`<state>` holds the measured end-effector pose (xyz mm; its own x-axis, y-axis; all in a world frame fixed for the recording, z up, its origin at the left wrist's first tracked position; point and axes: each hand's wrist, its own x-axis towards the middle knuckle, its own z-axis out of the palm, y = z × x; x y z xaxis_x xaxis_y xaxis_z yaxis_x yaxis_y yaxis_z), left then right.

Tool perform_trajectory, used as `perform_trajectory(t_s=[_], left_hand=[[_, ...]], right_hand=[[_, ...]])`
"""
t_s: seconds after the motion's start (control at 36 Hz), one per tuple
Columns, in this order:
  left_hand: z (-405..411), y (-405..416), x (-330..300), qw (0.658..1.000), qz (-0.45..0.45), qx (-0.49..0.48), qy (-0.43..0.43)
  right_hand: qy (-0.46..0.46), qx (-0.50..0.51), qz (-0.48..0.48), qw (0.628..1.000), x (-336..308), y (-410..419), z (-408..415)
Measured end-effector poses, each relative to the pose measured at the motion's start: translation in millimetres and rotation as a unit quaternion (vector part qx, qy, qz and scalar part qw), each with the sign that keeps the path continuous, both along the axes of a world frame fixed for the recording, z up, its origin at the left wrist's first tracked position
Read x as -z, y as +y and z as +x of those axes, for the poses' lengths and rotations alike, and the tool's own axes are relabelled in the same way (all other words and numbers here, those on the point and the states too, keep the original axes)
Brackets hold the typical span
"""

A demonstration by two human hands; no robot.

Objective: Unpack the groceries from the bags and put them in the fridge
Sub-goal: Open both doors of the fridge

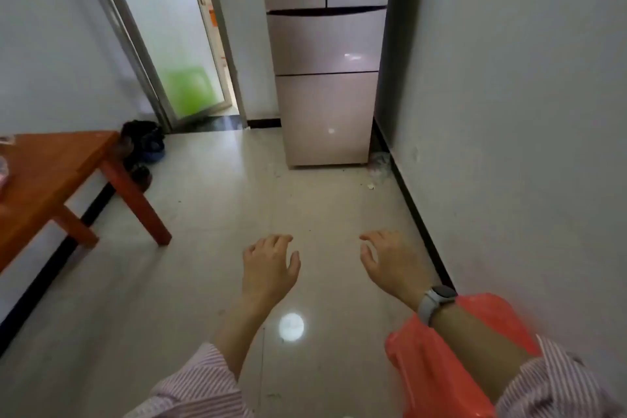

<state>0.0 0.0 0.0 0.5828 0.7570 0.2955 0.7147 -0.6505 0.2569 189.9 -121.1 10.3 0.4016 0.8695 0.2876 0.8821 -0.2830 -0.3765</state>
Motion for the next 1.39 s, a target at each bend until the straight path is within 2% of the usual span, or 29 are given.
perform_trajectory(t_s=[0.11,0.28,0.53,0.78,1.06,1.17,1.28,1.33,1.39], left_hand=[[35,49,9,0.999,-0.039,-0.025,0.001],[89,150,15,0.999,-0.032,-0.044,-0.008],[205,360,11,0.999,-0.043,-0.028,-0.015],[326,579,-48,1.0,-0.009,0.021,-0.014],[491,762,-87,0.996,0.056,0.061,-0.038],[561,835,-102,0.993,0.085,0.063,-0.058],[632,905,-133,0.994,0.033,0.051,-0.091],[663,935,-148,0.987,-0.028,0.045,-0.151],[688,960,-161,0.963,-0.101,0.034,-0.247]], right_hand=[[0.027,0.011,-0.051,0.998,17,56,43],[0.034,-0.007,-0.079,0.996,19,156,98],[0.032,-0.001,-0.118,0.992,25,358,206],[0.013,0.017,-0.09,0.996,-35,552,315],[-0.035,0.045,-0.057,0.997,-72,717,464],[-0.042,0.047,-0.016,0.998,-79,792,537],[-0.049,0.038,0.003,0.998,-96,871,612],[-0.074,0.041,0.03,0.996,-112,910,644],[-0.099,0.047,0.067,0.992,-132,950,672]])
